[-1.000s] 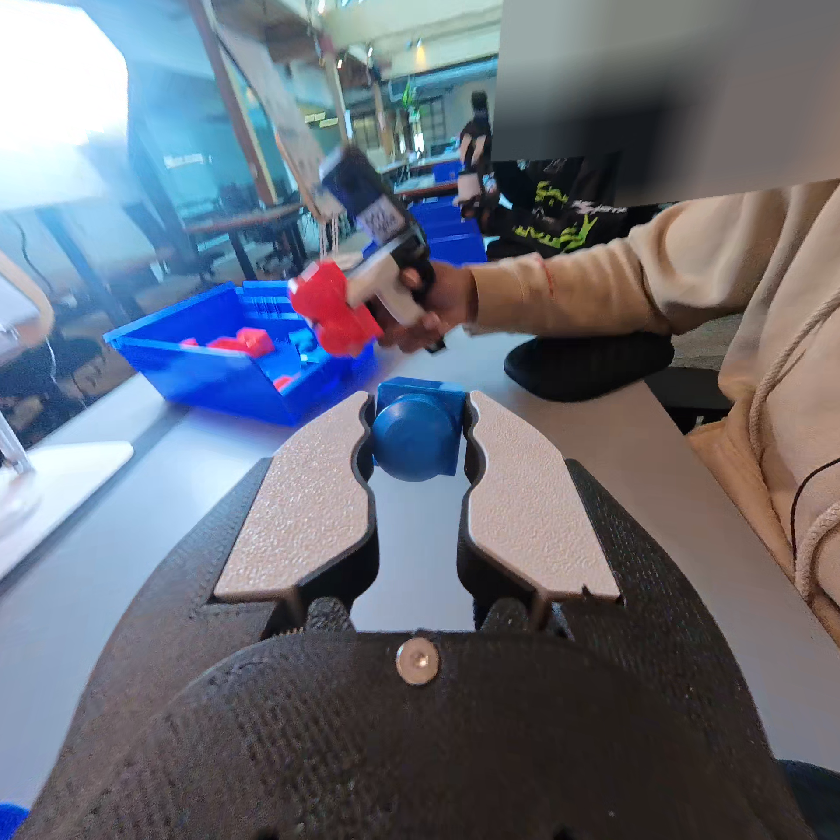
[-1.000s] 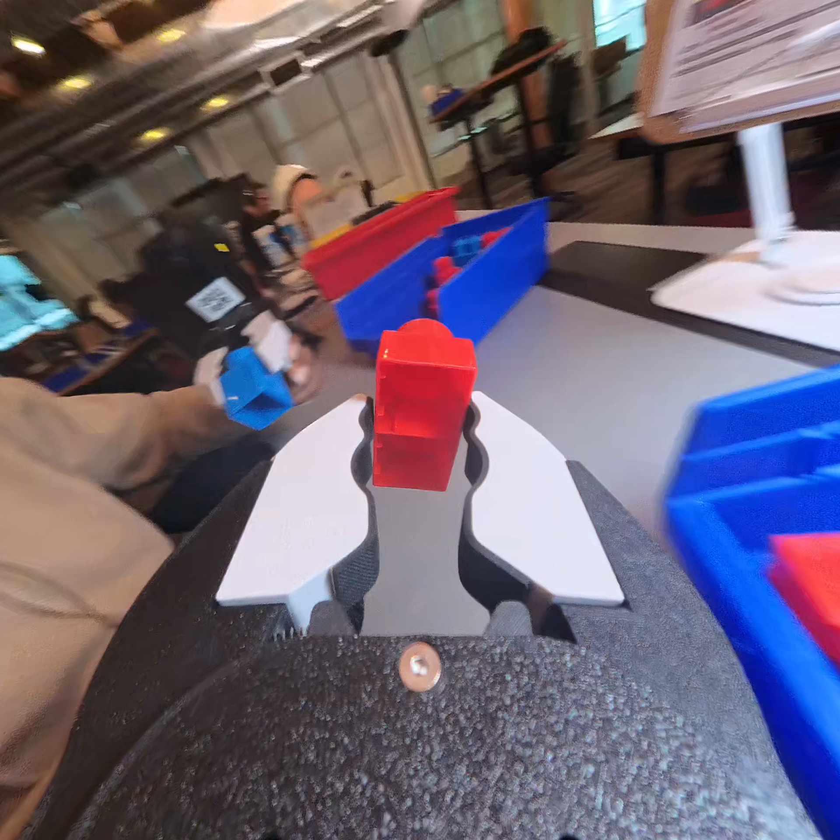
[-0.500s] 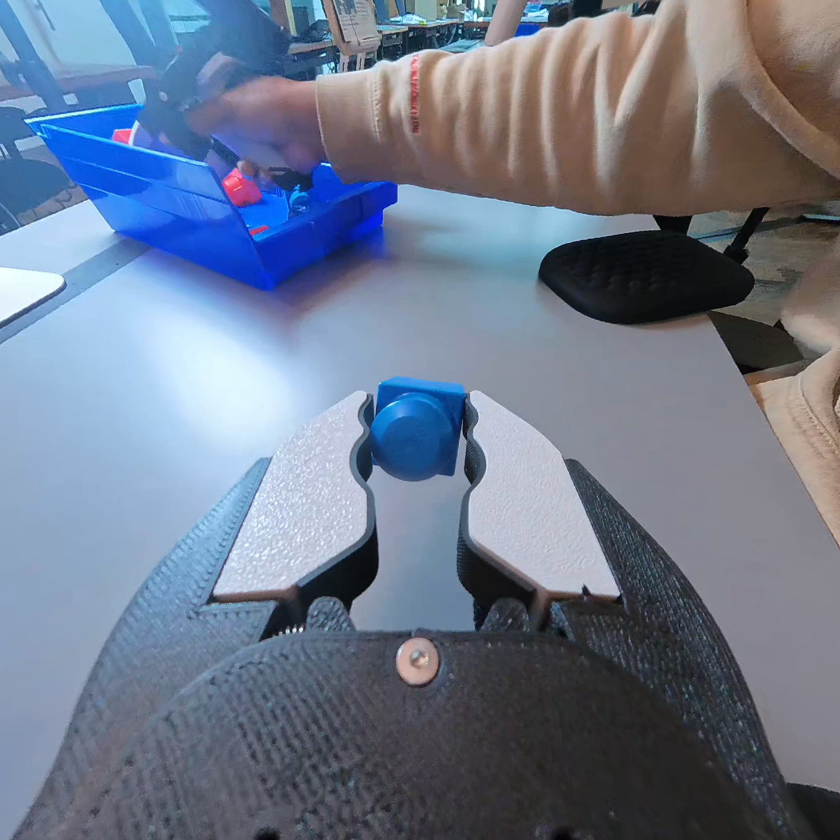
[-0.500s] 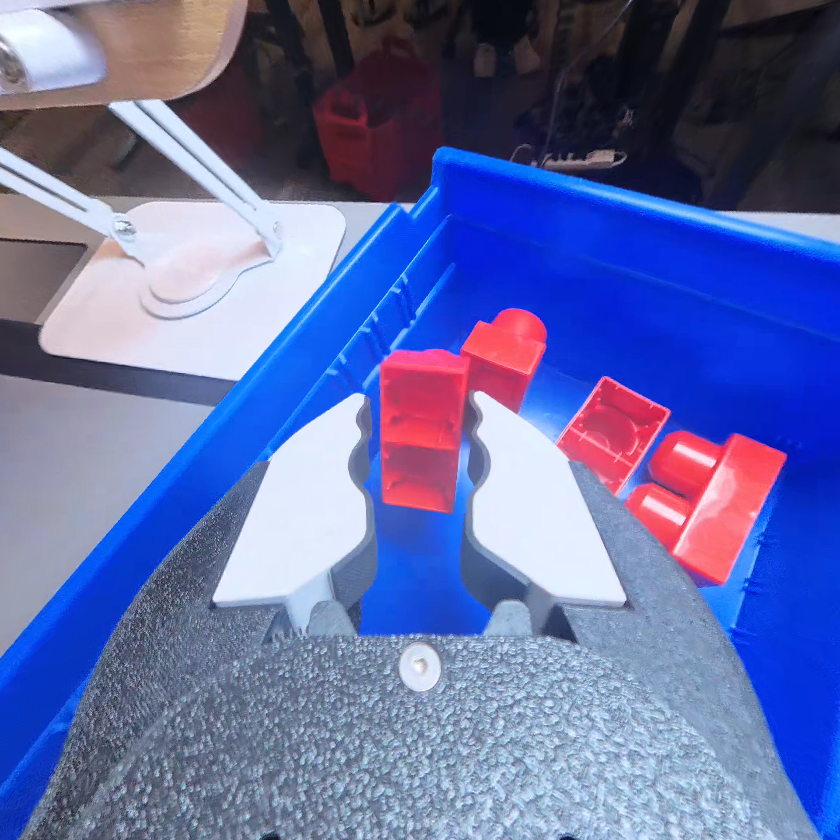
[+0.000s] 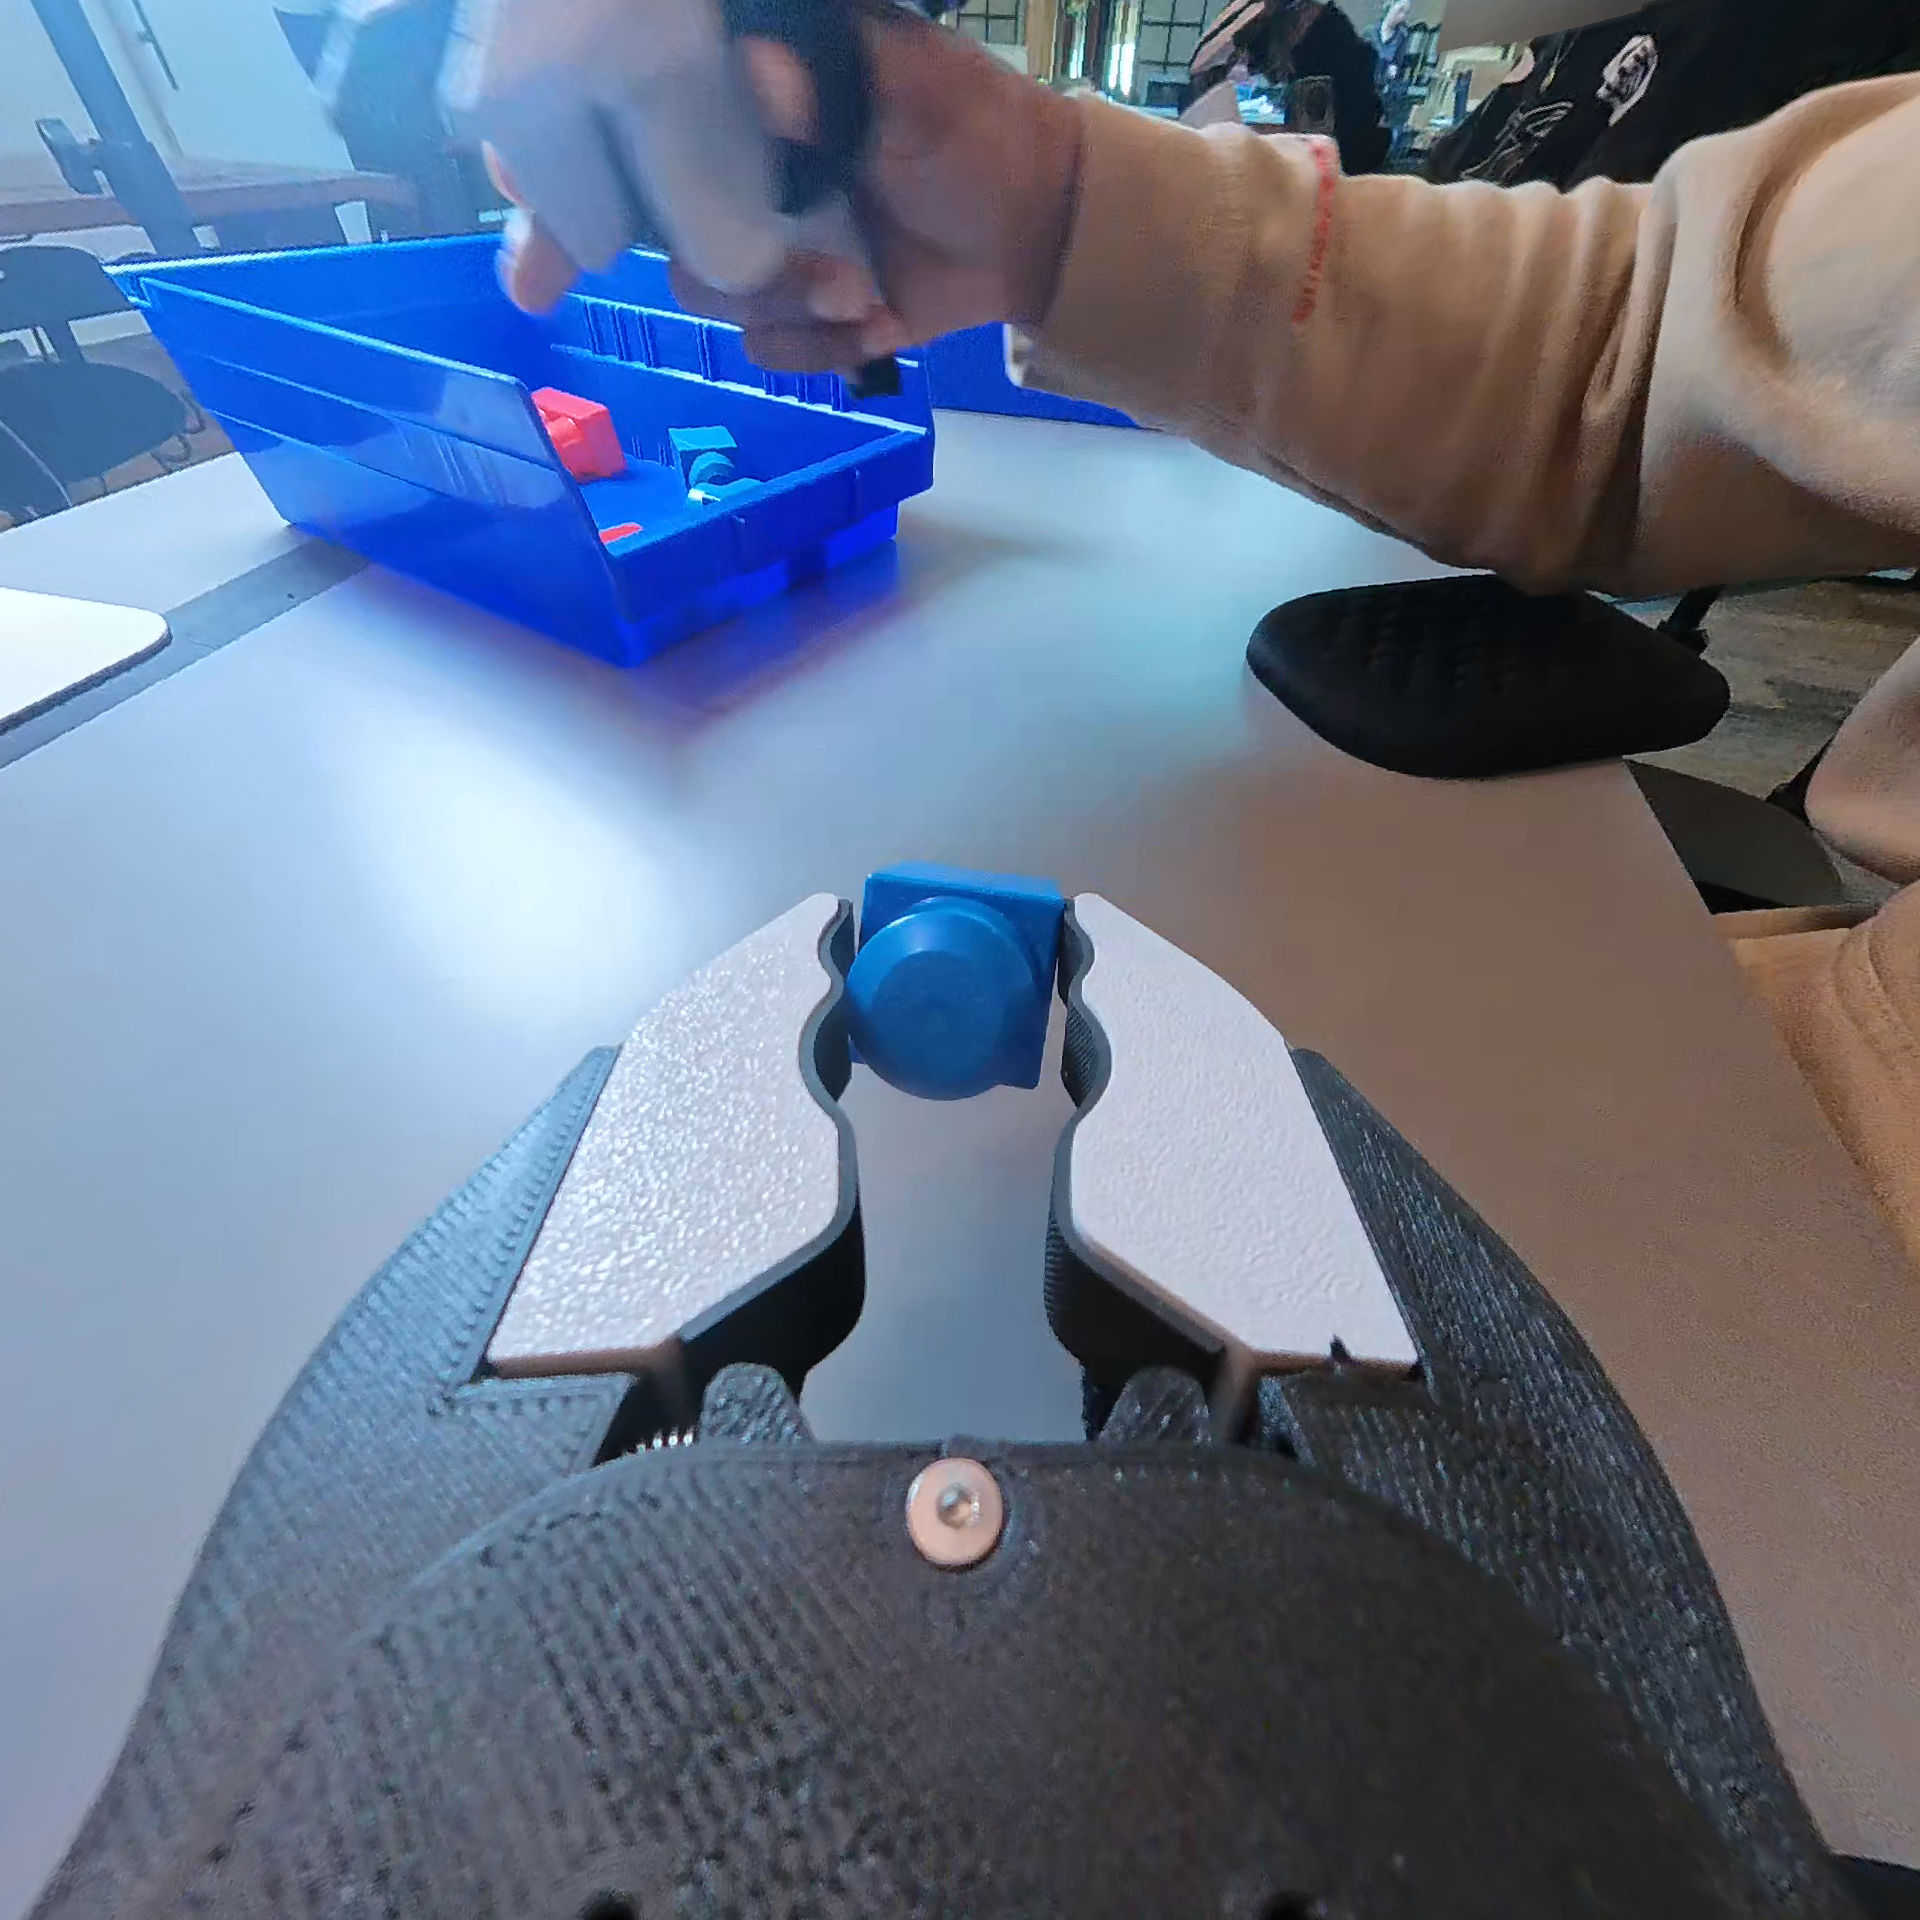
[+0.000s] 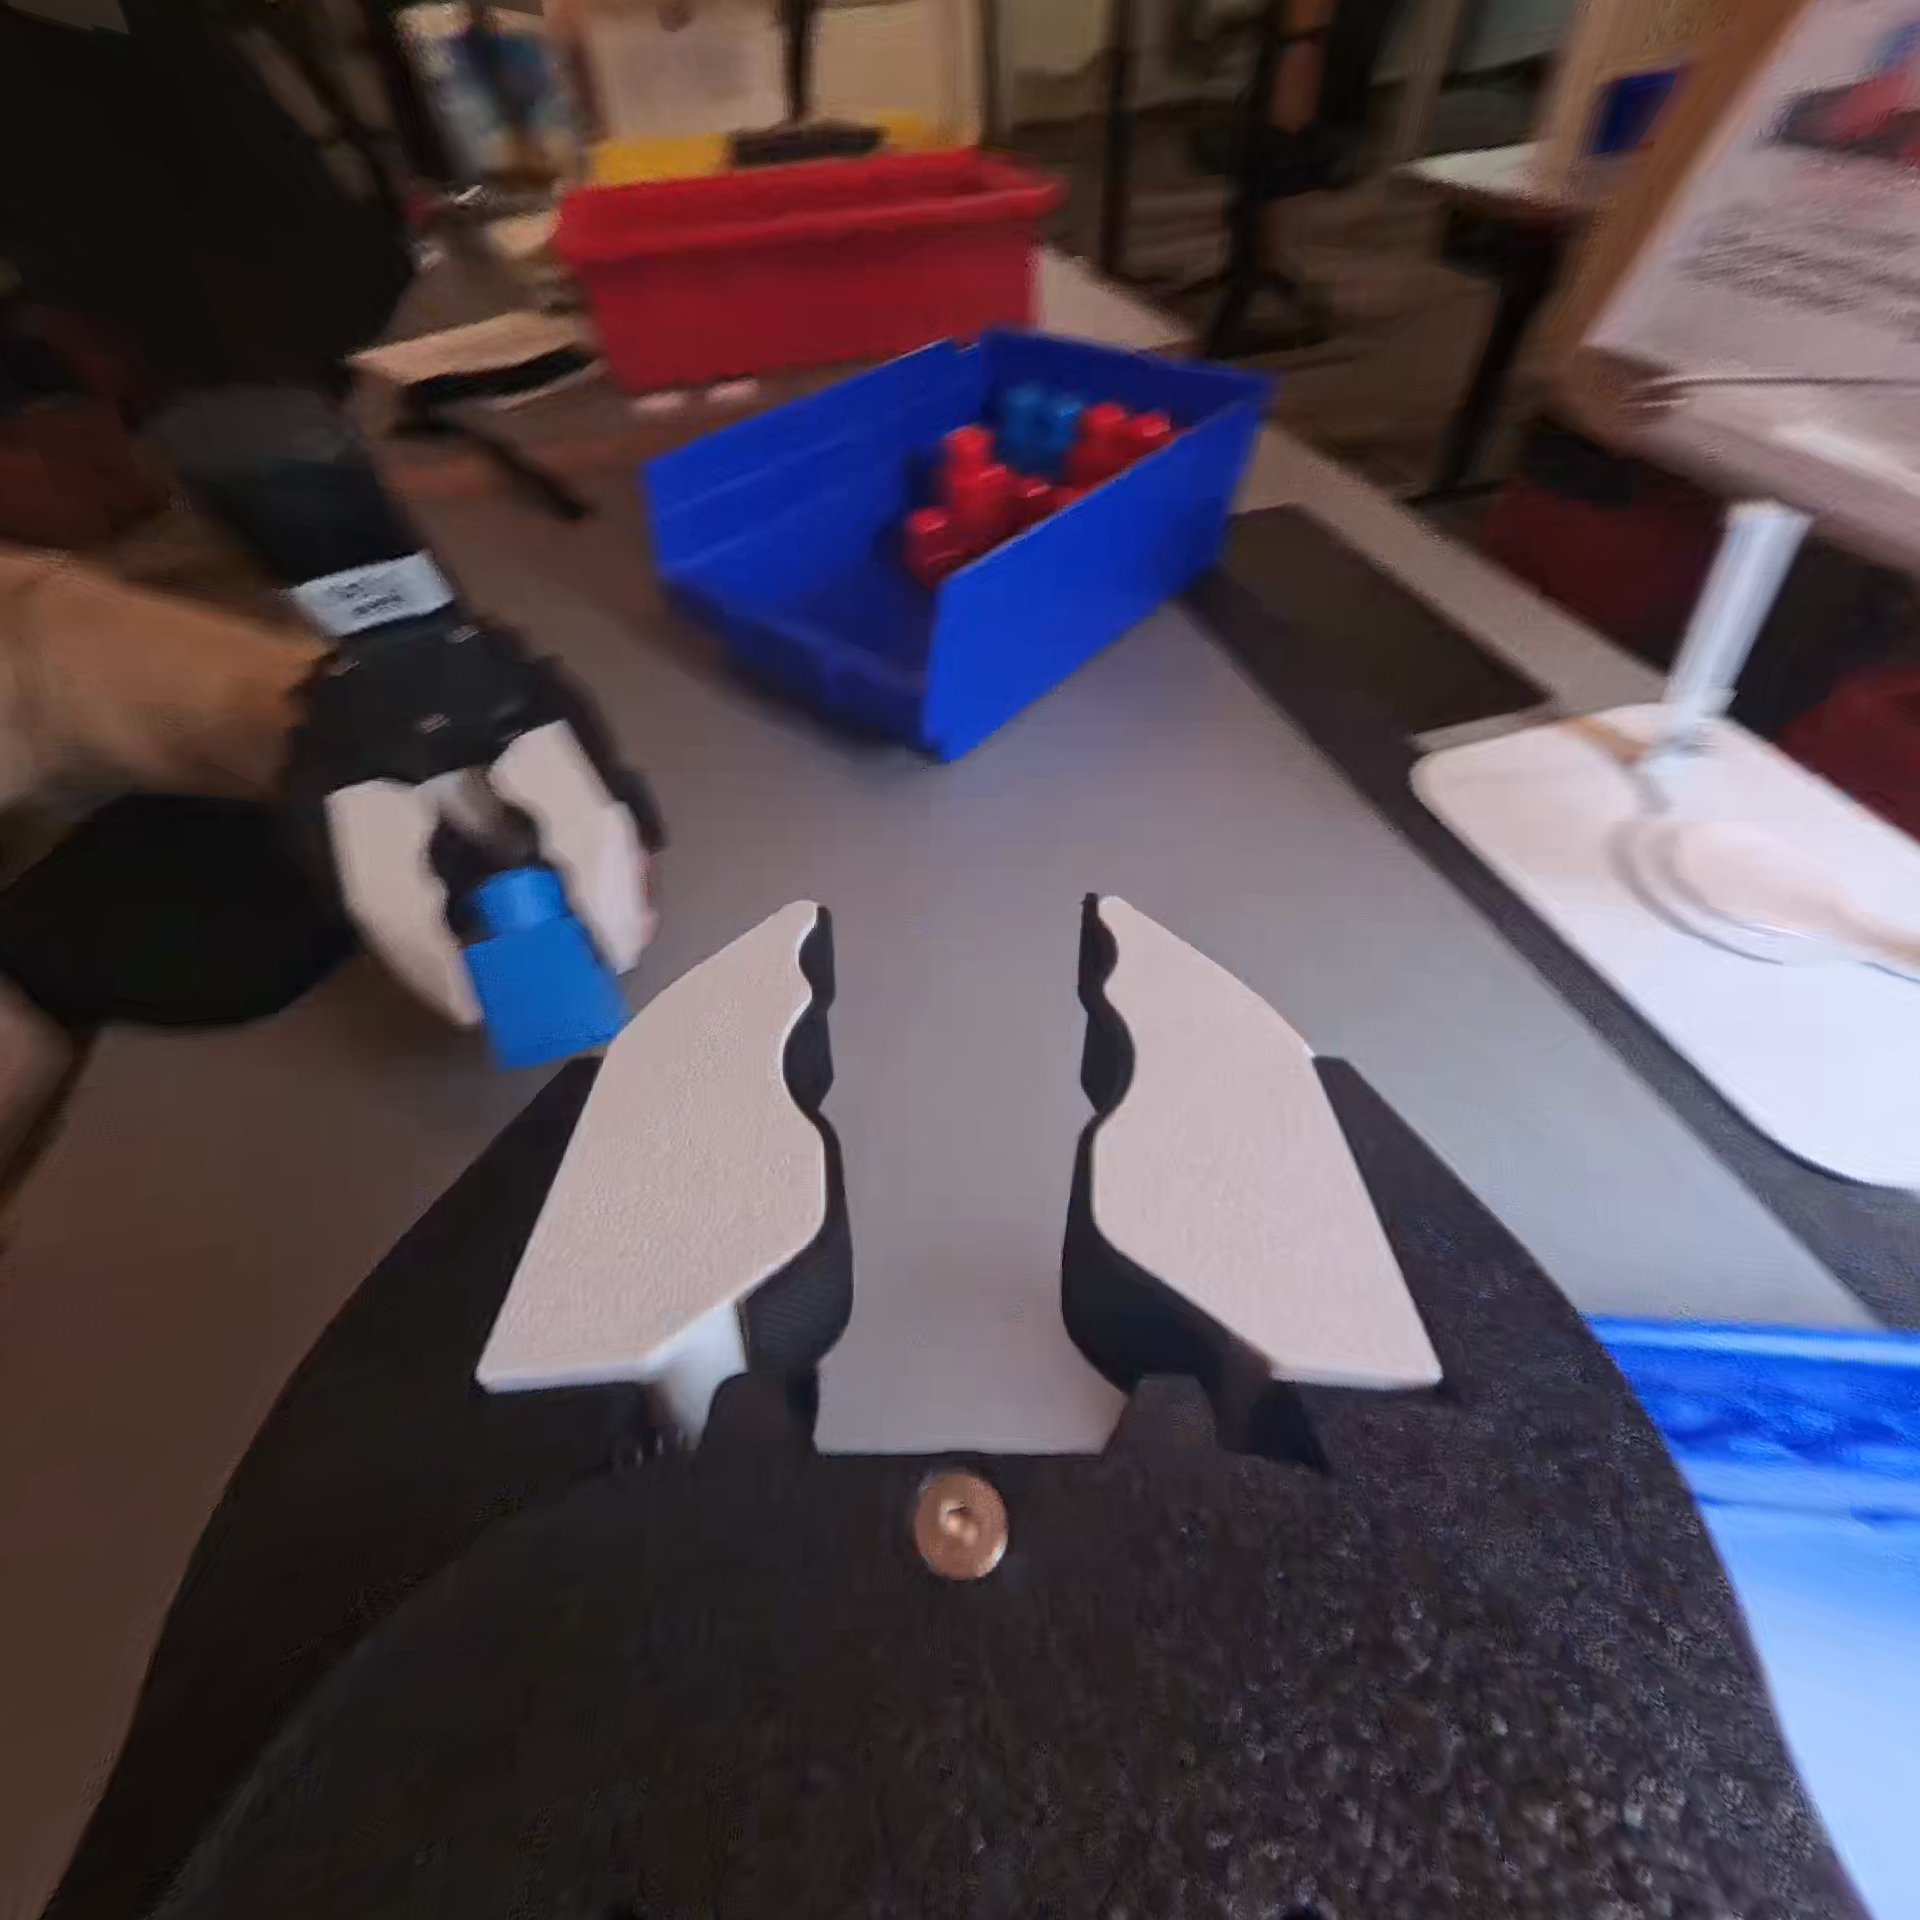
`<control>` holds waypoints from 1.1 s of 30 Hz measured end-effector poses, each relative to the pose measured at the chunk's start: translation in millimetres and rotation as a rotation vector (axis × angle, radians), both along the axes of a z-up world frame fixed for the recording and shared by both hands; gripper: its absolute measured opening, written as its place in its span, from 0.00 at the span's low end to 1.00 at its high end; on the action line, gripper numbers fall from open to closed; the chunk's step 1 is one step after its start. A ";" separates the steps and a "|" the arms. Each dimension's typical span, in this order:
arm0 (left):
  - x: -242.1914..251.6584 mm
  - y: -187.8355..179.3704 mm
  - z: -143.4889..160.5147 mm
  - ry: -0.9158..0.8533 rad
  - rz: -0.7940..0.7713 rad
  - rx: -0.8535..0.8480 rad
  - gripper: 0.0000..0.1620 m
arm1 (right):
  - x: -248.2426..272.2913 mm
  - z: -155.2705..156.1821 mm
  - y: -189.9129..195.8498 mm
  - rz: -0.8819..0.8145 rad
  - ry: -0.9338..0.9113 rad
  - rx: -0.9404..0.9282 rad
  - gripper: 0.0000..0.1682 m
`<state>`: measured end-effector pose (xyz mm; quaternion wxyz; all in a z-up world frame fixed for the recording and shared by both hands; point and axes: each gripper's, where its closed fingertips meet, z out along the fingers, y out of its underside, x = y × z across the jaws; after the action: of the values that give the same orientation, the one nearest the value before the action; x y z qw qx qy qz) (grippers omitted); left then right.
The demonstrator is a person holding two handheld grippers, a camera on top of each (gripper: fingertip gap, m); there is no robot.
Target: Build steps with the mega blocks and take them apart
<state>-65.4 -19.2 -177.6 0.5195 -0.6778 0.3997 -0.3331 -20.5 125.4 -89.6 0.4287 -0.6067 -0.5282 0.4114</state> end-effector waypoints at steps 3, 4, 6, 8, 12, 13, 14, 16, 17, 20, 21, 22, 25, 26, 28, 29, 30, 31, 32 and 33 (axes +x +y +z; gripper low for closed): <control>3.0 -4.1 5.2 -0.024 -0.022 0.015 0.23 | -15.0 -31.6 -94.6 0.301 -0.168 0.049 0.31; 4.2 -5.9 7.6 -0.034 -0.030 0.023 0.23 | -18.8 -42.9 -114.8 0.351 -0.215 0.079 0.32; 6.1 -9.2 11.3 -0.041 -0.043 0.042 0.23 | -27.6 -60.8 -142.9 0.404 -0.276 0.108 0.32; 7.0 -10.8 14.5 -0.042 -0.041 0.062 0.23 | -36.2 -74.8 -154.9 0.405 -0.319 0.140 0.29; 5.7 -11.0 18.0 -0.030 -0.027 0.091 0.23 | -44.1 -80.4 -157.7 0.367 -0.314 0.179 0.20; 5.7 -11.4 20.6 -0.042 -0.026 0.094 0.23 | -43.2 -77.3 -157.2 0.362 -0.299 0.176 0.20; 4.9 -10.1 24.0 -0.057 -0.013 0.099 0.23 | -40.8 -73.8 -153.8 0.347 -0.294 0.181 0.20; -2.4 -2.6 31.3 -0.079 0.045 0.119 0.26 | -30.8 -61.8 -134.1 0.270 -0.275 0.214 0.20; -7.2 0.8 35.4 -0.099 0.070 0.116 0.27 | -23.0 -53.0 -118.1 0.206 -0.256 0.214 0.20; -16.1 5.2 46.7 -0.173 0.102 0.090 0.26 | 18.9 -29.4 -43.2 -0.112 -0.228 0.215 0.20; -16.7 5.5 46.9 -0.177 0.104 0.085 0.25 | 41.8 -23.7 -8.1 -0.287 -0.236 0.231 0.20; -16.0 5.7 45.1 -0.170 0.104 0.083 0.25 | 69.0 -21.3 25.2 -0.466 -0.254 0.233 0.20; -8.7 3.6 31.8 -0.099 0.085 0.090 0.24 | 136.4 -41.5 82.5 -0.799 -0.315 0.091 0.20; -5.9 2.5 27.0 -0.072 0.077 0.095 0.24 | 148.0 -52.1 90.6 -0.844 -0.330 0.038 0.20; -1.5 0.5 19.8 -0.028 0.062 0.111 0.23 | 159.4 -73.2 98.3 -0.883 -0.377 -0.031 0.17; -0.4 0.1 17.0 -0.009 0.058 0.118 0.23 | 160.7 -81.5 99.7 -0.886 -0.396 -0.049 0.06; 0.2 0.0 15.0 0.004 0.056 0.123 0.23 | 160.9 -87.3 101.1 -0.890 -0.408 -0.058 0.07; 0.1 0.1 13.8 0.011 0.056 0.125 0.23 | 160.5 -91.8 102.1 -0.888 -0.422 -0.060 0.08; -0.2 0.6 13.5 0.012 0.058 0.125 0.22 | 159.5 -94.7 102.2 -0.882 -0.434 -0.060 0.10; -0.7 0.9 13.5 0.009 0.057 0.121 0.22 | 158.1 -96.0 101.3 -0.872 -0.441 -0.059 0.12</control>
<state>-66.1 -18.3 -164.1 0.5670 -0.6578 0.4019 -0.2902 137.6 226.7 -185.6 0.4218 -0.8558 -0.2911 0.0699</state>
